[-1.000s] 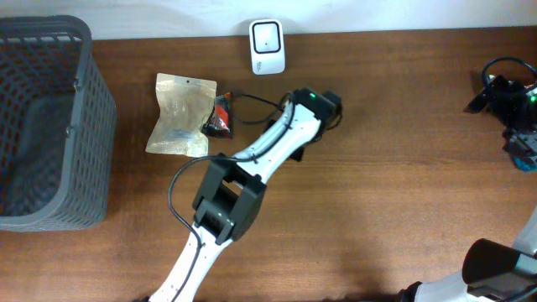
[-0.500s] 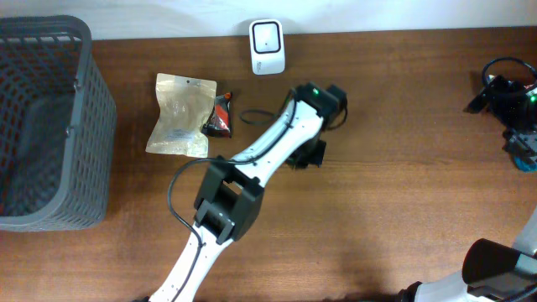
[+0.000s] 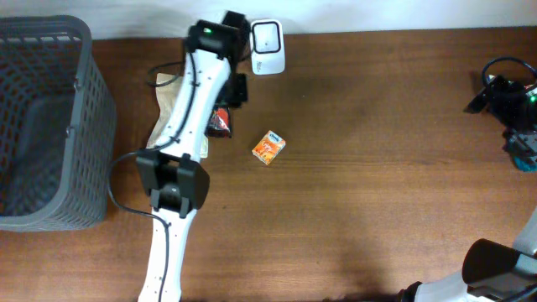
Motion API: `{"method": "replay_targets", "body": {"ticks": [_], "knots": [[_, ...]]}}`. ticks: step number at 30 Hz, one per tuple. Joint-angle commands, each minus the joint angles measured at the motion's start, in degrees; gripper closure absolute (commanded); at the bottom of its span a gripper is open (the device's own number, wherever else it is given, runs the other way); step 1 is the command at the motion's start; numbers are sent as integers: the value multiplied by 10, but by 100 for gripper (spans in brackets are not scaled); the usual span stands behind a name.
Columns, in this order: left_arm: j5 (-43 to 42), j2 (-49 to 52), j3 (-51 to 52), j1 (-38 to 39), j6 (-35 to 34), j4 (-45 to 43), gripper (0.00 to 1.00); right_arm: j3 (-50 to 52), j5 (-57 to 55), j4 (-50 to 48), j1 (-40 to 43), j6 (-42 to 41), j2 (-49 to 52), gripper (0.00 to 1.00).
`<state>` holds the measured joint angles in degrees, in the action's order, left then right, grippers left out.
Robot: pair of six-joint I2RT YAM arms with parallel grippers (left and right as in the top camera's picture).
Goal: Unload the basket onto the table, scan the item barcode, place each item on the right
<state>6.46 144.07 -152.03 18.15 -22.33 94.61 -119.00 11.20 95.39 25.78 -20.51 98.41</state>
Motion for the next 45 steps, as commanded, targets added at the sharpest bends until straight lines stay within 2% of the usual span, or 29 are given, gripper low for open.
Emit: {"method": "replay_targets", "body": {"ticks": [1,3,7,17,23,27,29,33,35,40,42,43,45], "knots": [[-33,49,20,8,1,0,92,3,-9,-1,-3,6,-6,2],[-69,70,23,12,9,-1,100,3,-9,-1,-3,6,-6,2],[-145,91,25,21,74,-19,100,3,-9,0,-3,6,-6,2],[-164,92,91,55,66,-40,100,3,-1,-4,-3,6,-6,2],[-303,92,132,105,66,-78,100,3,0,18,-4,13,-6,2],[-402,92,132,148,66,-133,100,12,0,19,-22,65,-6,2],[-414,92,132,172,59,-163,100,30,2,19,-39,68,-6,2],[-407,92,123,193,54,-176,100,80,2,10,-82,68,-5,2],[-379,91,105,187,53,-161,100,112,2,-8,-107,68,-5,2],[-198,79,-12,134,49,-39,100,165,2,-64,-162,68,-5,1],[-129,74,-57,111,20,9,100,172,3,-97,-178,81,-5,0],[-99,73,-80,94,5,21,100,172,4,-114,-186,93,-5,3],[-97,67,-89,73,5,21,100,172,4,-130,-199,110,-5,4]]}}
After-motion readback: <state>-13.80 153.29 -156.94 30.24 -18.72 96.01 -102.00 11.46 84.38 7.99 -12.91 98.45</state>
